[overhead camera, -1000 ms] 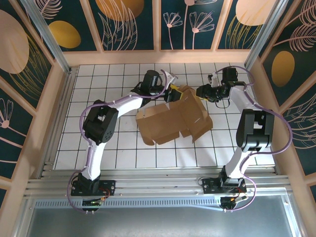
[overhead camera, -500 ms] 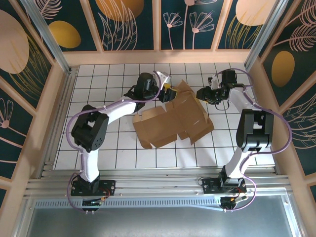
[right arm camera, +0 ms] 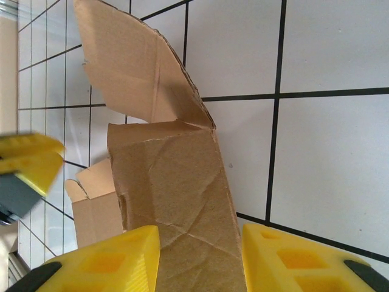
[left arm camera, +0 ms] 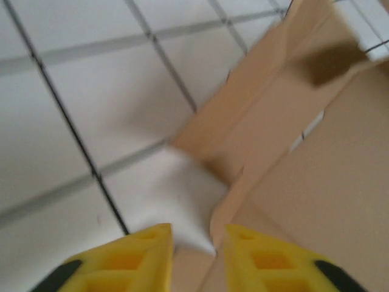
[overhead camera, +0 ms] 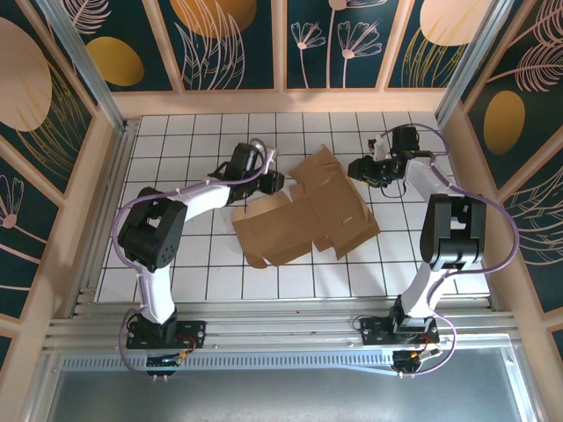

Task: Fold the paper box

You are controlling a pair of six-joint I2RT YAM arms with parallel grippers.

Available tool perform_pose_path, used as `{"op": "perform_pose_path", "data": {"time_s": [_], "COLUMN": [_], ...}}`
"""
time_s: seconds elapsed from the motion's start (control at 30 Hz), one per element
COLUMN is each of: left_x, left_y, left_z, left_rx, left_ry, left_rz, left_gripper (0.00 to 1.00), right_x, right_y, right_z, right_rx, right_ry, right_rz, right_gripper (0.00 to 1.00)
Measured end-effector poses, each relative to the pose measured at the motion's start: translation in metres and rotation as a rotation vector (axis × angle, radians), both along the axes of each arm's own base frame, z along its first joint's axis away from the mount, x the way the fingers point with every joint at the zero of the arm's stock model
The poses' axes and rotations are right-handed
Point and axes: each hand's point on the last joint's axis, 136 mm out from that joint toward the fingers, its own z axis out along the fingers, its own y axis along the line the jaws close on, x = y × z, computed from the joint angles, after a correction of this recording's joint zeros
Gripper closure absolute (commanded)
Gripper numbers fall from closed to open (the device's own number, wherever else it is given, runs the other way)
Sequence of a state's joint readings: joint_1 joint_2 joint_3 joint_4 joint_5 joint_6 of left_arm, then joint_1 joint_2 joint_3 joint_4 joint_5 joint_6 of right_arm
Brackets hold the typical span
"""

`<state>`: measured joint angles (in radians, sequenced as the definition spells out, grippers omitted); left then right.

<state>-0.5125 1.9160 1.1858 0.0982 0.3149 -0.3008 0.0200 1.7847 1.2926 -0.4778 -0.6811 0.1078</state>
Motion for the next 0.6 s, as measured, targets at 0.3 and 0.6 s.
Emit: {"op": "perform_pose_path", "data": {"time_s": [0.3,0.6], "left_x": [-0.093,-0.080], "left_y": [0.012,-0.005], "left_z": [-0.069,-0.070], "left_rx": [-0.003,-0.120], "left_ry": [0.244,0.167], "left_rz": [-0.001,0.017], "left_gripper": [0.99,1.00], "right_x": [-0.007,-0.017], "right_y": [0.015,0.040], "right_z": [-0.007,-0.014], "right_rx": [0.002,0.040], "right_ry": [0.009,0.010], "right_rz": [0.031,0.082], "right_gripper": [0.59,0.60]}}
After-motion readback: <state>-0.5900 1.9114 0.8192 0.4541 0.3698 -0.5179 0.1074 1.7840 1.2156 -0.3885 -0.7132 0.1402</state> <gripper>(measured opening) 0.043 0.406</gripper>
